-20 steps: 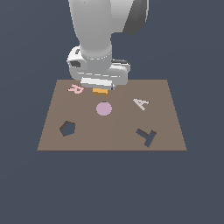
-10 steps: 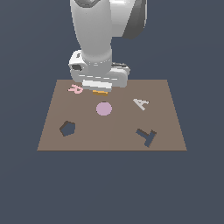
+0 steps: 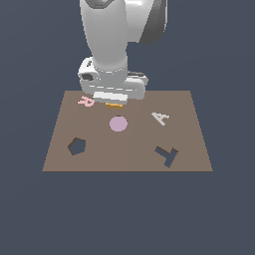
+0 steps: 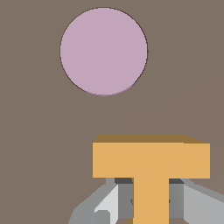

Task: Insert a designated object into the corresponding slot on a board.

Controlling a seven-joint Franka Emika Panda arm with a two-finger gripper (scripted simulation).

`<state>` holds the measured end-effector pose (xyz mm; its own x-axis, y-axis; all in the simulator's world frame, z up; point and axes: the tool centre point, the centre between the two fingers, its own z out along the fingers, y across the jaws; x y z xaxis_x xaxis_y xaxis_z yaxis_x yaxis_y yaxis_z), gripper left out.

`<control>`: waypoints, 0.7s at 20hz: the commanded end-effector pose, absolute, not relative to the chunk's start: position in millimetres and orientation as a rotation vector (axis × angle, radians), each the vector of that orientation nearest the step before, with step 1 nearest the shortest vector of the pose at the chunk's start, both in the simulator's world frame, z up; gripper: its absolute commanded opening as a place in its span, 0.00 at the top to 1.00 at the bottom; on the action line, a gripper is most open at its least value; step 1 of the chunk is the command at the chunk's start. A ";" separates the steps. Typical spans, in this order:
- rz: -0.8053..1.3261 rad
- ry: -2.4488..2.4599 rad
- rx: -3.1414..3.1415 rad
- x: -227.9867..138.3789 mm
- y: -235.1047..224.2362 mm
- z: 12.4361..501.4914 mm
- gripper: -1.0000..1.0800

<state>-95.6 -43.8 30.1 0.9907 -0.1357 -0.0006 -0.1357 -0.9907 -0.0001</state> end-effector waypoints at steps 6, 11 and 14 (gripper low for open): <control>0.000 0.114 -3.140 -80.5 -42.0 30.7 1.00; 0.000 -0.033 -3.142 -58.8 -37.7 31.7 1.00; 0.000 -0.151 -3.138 -41.8 -32.6 32.5 1.00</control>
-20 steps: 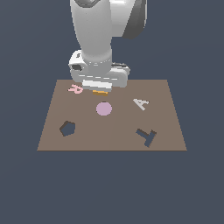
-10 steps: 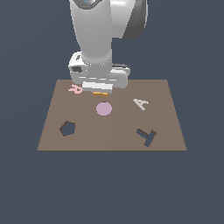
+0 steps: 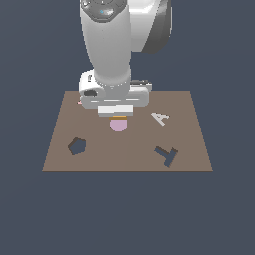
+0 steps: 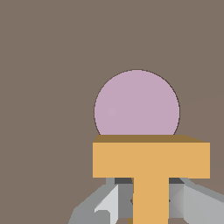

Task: Insert a designated object into the corresponding slot on a board.

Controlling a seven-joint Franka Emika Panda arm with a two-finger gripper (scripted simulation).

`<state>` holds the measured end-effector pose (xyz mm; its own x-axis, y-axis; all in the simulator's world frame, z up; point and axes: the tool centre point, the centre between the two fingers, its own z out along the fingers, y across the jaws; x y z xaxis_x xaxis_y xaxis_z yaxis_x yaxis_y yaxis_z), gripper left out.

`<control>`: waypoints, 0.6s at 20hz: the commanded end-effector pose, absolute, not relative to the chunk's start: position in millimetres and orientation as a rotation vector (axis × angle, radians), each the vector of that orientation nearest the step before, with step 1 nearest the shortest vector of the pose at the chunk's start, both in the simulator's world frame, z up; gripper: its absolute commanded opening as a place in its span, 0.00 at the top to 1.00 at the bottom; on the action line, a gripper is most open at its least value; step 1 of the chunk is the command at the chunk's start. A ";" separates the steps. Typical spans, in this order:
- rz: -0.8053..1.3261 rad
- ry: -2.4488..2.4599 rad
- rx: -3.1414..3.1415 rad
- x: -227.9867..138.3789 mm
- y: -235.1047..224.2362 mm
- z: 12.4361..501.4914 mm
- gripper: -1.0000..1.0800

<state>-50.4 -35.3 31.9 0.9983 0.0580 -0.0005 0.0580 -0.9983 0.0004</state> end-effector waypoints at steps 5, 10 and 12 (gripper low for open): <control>0.000 0.396 3.116 -7.7 -17.8 34.1 1.00; 0.000 0.695 3.063 30.5 8.2 36.0 1.00; 0.000 0.810 3.035 43.9 20.4 36.7 1.00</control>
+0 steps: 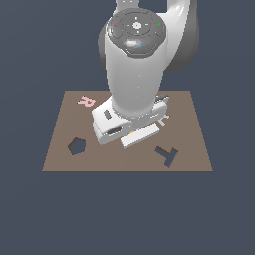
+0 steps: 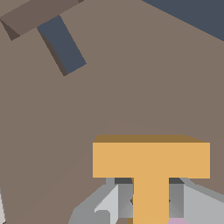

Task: Insert a designated object into the corresponding slot on a board.

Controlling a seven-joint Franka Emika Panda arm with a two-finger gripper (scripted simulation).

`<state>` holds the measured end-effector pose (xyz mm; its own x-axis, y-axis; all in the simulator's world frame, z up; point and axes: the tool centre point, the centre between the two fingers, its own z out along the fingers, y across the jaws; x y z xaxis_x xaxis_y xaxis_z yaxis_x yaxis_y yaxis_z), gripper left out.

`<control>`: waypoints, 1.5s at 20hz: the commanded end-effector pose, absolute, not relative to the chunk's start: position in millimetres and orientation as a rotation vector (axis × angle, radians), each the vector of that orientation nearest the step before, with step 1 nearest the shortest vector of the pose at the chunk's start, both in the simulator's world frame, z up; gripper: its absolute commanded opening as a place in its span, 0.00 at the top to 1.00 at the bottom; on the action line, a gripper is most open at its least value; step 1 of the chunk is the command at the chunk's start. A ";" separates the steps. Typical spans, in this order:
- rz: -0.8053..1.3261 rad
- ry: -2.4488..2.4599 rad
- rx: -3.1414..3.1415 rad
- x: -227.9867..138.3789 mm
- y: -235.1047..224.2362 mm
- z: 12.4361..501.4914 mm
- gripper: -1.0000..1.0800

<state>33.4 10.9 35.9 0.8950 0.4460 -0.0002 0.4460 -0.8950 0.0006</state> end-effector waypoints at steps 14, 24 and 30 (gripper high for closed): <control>-0.001 1.356 2.834 93.3 94.7 39.7 1.00; -0.002 1.455 2.785 98.3 111.8 39.8 1.00; -0.001 1.465 2.780 98.6 112.6 30.4 1.00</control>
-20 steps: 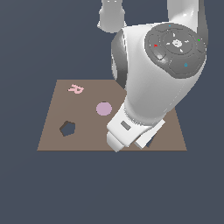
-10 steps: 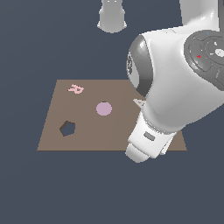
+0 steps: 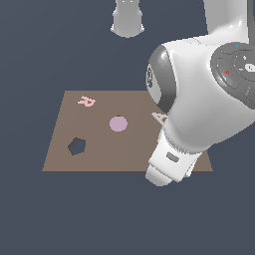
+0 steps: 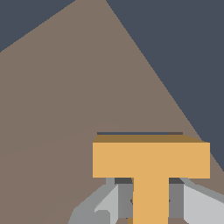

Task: Insert a designated object into the corresponding slot on a board.

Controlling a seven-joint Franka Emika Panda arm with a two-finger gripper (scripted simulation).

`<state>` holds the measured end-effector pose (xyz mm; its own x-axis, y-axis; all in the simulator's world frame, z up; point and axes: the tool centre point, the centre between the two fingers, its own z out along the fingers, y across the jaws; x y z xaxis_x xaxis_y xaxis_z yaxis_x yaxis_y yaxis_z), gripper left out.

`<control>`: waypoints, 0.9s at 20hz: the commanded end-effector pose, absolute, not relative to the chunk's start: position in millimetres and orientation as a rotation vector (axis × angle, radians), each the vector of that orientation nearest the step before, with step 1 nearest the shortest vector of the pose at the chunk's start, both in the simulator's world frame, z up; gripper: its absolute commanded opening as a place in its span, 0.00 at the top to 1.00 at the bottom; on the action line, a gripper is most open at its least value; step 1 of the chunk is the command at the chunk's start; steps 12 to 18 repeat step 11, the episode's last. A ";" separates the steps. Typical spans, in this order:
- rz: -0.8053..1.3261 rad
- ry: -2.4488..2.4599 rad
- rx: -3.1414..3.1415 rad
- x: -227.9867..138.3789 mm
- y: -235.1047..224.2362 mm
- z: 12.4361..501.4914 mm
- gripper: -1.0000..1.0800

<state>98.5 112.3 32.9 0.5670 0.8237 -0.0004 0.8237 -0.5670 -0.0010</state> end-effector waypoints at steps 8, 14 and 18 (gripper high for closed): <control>0.001 -1.464 -2.779 98.6 112.5 30.0 0.04; 0.001 -1.464 -2.779 98.6 112.5 30.0 0.04; 0.001 -1.464 -2.779 98.6 112.5 30.0 0.04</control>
